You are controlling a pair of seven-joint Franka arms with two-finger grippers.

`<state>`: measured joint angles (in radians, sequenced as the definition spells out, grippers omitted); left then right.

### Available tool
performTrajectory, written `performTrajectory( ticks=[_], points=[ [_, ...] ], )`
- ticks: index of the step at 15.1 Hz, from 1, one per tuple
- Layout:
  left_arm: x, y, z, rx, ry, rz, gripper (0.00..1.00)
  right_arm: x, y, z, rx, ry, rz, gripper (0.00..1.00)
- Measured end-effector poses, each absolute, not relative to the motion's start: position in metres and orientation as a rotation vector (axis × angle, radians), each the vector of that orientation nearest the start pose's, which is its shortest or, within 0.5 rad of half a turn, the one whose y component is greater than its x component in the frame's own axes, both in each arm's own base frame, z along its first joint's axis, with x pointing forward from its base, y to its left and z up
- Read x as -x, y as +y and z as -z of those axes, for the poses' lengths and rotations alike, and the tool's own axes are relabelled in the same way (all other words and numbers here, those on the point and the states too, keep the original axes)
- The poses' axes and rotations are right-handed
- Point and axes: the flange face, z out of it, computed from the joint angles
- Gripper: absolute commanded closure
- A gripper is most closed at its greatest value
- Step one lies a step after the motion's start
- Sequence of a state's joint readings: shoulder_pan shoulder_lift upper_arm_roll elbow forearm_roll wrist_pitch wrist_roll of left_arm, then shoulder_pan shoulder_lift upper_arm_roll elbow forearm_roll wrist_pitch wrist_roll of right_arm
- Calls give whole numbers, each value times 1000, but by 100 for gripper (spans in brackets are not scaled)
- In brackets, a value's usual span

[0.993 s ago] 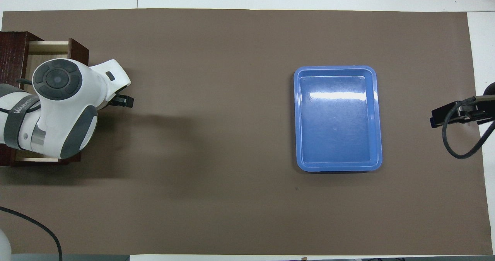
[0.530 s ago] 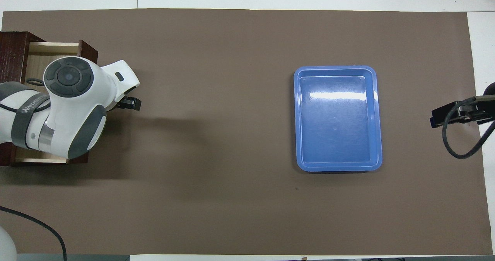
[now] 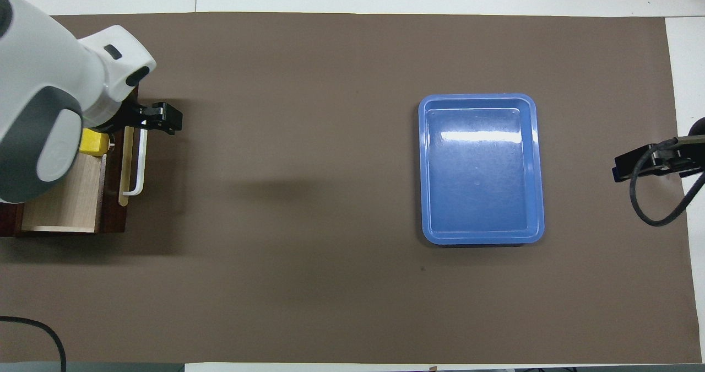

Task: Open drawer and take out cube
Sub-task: 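Release the handle and lower the left gripper onto the yellow cube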

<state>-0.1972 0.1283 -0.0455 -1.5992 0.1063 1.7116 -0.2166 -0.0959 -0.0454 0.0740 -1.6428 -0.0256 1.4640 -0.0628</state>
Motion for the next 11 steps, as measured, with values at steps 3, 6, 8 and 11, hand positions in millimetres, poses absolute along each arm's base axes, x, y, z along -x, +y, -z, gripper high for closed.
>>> performTrajectory(
  ticks=[3,6,8,11],
  points=[
    [-595,-82,-578,3065,-216,33,0,-527,-14,-607,3157,-63,-213,0],
    [-601,-14,-576,3020,-611,24,0,-527,-14,-607,3157,-63,-213,0],
    [-604,30,-570,2951,-930,15,0,-527,-14,-607,3157,-63,-213,0],
    [-608,47,-539,2771,-1386,25,0,-527,-14,-607,3157,-63,-213,0]
  ],
)
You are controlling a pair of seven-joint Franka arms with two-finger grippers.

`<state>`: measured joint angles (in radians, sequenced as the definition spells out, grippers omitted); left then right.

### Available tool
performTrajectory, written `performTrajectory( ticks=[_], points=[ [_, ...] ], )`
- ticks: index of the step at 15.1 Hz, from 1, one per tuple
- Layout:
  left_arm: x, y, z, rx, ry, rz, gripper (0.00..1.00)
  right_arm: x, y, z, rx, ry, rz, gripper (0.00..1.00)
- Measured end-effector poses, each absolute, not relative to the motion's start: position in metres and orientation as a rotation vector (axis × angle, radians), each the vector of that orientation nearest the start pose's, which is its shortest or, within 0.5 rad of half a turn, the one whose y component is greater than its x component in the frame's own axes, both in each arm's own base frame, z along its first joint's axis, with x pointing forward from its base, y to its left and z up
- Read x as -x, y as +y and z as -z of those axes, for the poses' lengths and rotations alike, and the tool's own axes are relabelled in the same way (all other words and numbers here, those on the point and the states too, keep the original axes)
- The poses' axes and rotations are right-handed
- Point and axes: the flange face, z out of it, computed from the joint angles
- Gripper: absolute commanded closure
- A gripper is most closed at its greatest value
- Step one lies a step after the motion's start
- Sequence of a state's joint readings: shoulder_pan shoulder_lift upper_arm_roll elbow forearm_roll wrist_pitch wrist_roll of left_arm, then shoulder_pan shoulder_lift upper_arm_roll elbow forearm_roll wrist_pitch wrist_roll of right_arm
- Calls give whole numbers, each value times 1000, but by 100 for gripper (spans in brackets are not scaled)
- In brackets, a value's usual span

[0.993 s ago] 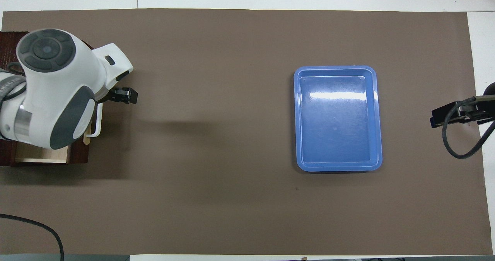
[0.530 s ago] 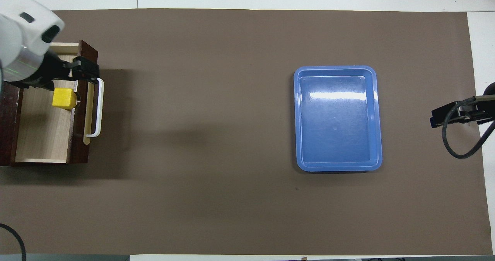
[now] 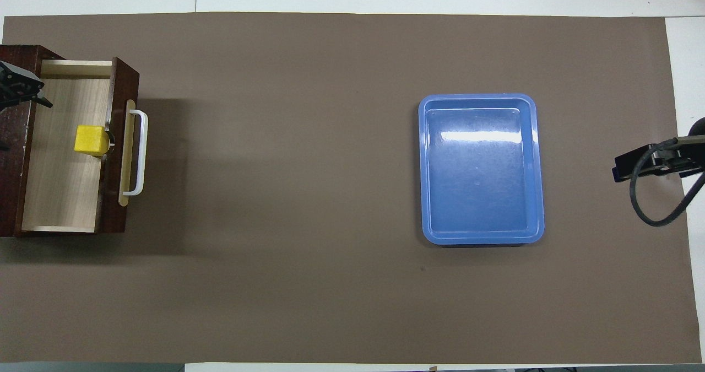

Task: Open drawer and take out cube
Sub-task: 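Release the handle and lower the left gripper onto the yellow cube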

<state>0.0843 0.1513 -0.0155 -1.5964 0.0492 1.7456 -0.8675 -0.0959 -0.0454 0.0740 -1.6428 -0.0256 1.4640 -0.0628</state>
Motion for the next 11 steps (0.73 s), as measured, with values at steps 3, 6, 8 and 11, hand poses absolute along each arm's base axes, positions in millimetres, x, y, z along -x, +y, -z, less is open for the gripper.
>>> performTrajectory(
  ticks=[3,6,8,11],
  points=[
    [-610,38,-496,2613,-1668,23,0,-527,-14,-607,3157,-63,-213,0],
    [-609,34,-481,2550,-1760,17,0,-521,-14,-606,3151,-60,-270,0],
    [-610,38,-480,2524,-1812,38,0,-514,-15,-607,3146,-54,-319,0],
    [-613,40,-469,2456,-1922,65,0,-512,-18,-609,3144,-46,-326,0]
  ],
)
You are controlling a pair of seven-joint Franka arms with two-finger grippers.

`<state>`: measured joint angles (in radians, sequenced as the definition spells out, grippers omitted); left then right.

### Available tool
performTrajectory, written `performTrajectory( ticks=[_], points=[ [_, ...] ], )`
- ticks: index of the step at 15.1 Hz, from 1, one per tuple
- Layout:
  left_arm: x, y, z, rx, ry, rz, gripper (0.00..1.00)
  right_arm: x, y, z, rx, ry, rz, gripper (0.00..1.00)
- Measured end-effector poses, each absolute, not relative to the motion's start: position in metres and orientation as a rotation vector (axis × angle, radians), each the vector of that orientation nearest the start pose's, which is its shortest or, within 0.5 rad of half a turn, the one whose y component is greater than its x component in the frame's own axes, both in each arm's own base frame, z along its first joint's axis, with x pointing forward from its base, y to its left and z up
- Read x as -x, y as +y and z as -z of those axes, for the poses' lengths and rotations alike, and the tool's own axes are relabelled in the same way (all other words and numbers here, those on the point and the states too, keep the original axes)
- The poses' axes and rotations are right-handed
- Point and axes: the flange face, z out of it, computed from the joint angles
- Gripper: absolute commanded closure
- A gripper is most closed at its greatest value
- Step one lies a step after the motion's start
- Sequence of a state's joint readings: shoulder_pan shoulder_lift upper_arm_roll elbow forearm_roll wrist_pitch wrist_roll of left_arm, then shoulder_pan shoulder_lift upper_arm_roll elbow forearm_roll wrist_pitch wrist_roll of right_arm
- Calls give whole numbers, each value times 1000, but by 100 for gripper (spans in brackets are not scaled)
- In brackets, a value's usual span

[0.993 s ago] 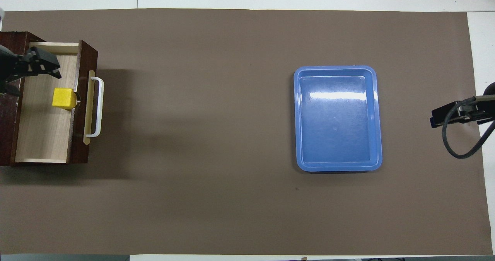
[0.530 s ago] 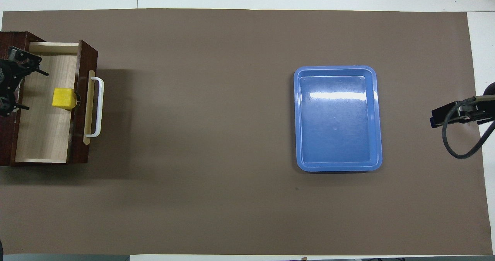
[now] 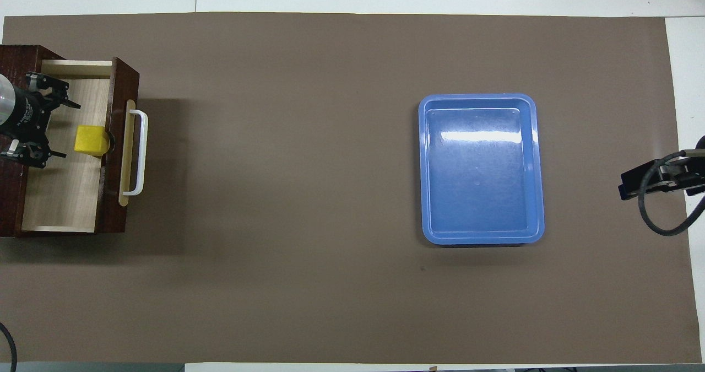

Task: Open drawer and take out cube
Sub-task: 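Release the handle and lower the left gripper onto the yellow cube, then lift the yellow cube with the left gripper while the right gripper approaches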

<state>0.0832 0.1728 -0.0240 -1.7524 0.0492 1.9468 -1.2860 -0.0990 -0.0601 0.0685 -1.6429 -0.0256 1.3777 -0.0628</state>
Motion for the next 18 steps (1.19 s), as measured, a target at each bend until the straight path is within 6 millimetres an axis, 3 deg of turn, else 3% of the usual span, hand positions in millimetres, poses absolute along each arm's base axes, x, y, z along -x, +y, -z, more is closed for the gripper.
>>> performTrajectory(
  ticks=[5,7,8,9,11,12,15,18],
  points=[
    [-609,41,-451,2372,-2013,44,0,-512,-17,-608,3145,-49,-326,0],
    [-608,41,-447,2351,-2031,36,11,-512,-16,-608,3145,-51,-326,0],
    [-608,41,-446,2344,-2040,36,20,-512,-16,-608,3145,-51,-327,0],
    [-608,41,-446,2334,-2053,39,36,-512,-16,-608,3145,-52,-328,0],
    [-608,41,-447,2327,-2064,43,73,-514,-14,-606,3146,-56,-318,0],
    [-608,40,-447,2327,-2066,44,100,-515,-13,-603,3146,-60,-300,0],
    [-608,40,-447,2327,-2066,45,100,-519,-6,-583,3102,12,-236,0],
    [-608,40,-450,2327,-2068,48,100,-521,8,-556,2979,306,-234,0]
  ],
)
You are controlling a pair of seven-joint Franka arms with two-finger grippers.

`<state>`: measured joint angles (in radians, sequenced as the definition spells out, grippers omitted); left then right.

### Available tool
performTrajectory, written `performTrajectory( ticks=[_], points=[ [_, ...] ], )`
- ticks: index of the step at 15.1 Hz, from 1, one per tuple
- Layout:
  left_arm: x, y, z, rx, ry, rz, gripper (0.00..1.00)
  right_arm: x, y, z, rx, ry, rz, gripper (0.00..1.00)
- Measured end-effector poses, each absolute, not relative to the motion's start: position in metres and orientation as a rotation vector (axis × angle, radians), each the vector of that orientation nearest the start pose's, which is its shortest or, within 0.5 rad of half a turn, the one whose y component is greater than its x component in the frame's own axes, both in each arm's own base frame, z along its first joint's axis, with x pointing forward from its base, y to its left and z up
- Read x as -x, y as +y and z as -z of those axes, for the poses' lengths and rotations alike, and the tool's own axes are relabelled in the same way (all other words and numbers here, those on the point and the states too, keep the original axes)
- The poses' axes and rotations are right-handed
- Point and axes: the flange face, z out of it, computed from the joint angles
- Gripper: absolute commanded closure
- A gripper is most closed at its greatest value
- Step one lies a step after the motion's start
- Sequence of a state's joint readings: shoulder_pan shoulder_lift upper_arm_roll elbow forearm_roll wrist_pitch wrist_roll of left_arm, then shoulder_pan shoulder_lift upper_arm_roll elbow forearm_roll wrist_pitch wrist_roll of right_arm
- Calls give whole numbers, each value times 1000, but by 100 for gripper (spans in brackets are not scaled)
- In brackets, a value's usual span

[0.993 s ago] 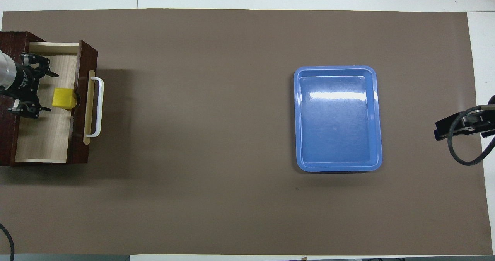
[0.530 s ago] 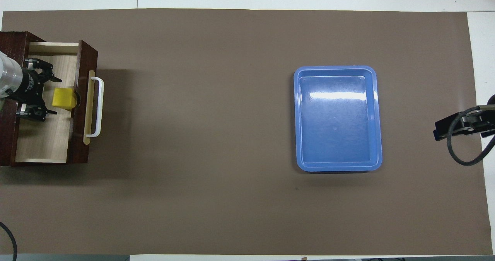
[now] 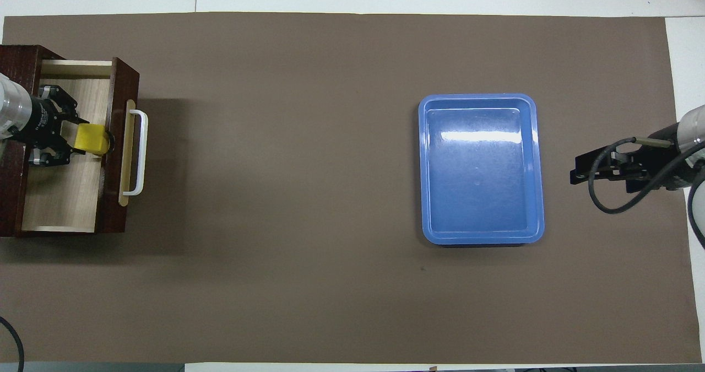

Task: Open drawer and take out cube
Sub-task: 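Lift the yellow cube with the left gripper while the right gripper approaches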

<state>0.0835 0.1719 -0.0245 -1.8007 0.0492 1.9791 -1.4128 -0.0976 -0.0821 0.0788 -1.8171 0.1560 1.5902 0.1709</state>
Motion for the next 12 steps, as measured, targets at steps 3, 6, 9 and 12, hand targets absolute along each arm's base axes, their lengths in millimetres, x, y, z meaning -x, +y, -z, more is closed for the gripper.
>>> performTrajectory(
  ticks=[3,6,9,12],
  points=[
    [-613,42,-482,2320,-2073,47,100,-526,35,-529,2830,634,-289,0],
    [-614,39,-541,2297,-2057,-6,100,-542,91,-497,2644,911,-370,0],
    [-613,2,-583,2312,-2043,-29,100,-558,150,-464,2440,1128,-453,0],
    [-609,-84,-587,2220,-2146,-12,100,-561,207,-440,2249,1280,-537,0]
  ],
)
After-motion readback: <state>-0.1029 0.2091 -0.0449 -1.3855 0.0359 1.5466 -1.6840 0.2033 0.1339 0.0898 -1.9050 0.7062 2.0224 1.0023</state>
